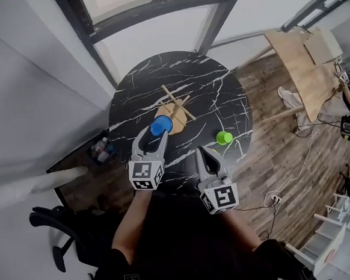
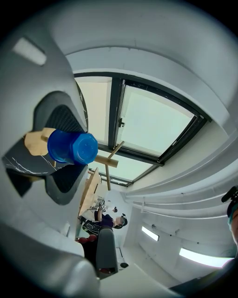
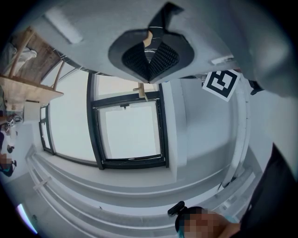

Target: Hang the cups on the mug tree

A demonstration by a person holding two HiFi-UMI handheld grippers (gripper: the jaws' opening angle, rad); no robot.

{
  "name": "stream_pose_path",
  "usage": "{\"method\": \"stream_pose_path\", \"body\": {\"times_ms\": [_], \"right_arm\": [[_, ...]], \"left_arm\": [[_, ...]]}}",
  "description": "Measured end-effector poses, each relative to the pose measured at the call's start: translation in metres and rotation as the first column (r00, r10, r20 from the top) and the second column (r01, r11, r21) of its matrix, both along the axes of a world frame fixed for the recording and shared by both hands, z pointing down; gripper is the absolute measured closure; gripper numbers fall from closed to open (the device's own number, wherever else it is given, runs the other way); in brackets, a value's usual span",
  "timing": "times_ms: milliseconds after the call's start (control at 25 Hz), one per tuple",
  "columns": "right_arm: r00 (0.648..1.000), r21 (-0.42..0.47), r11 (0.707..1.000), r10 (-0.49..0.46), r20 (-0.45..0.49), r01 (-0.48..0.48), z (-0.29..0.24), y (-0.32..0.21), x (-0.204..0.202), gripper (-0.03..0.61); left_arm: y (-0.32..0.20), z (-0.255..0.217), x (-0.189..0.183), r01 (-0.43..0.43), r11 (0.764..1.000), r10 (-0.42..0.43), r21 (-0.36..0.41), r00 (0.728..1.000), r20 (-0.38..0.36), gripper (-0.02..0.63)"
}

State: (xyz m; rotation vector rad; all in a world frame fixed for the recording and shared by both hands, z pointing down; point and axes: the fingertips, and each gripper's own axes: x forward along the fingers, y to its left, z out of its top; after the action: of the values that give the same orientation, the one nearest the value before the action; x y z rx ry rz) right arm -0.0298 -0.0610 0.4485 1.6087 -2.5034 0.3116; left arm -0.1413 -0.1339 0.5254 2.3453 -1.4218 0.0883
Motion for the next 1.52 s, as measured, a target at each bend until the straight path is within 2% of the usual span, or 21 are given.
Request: {"method": "stream_pose_path", "body": {"times_ms": [320, 1200, 1520], "right_arm": [[1.000, -0.023, 1.000, 0.012, 0.001, -0.012, 0.008, 0.004, 0.003, 0.578], [1.000, -0.031, 0.999, 0.018, 0.004, -0.017, 0.015, 0.003, 0.008, 0.578], [1.000, -0.029, 0.999, 0.014, 0.009, -0.014, 0.016, 0.005, 0.013, 0.578]], "left_arm": [[-0.004, 0.020, 0.005, -0.007, 0.999, 0.006, -0.044, 1.000, -0.004, 0.397], [-0.011, 0.044, 0.009, 0.003, 0.996, -0.005, -0.090, 1.000, -0.023, 0.396], [-0.008, 0.051, 0.011, -0.008, 0.994, 0.005, -0.111, 1.000, -0.026, 0.365]]}}
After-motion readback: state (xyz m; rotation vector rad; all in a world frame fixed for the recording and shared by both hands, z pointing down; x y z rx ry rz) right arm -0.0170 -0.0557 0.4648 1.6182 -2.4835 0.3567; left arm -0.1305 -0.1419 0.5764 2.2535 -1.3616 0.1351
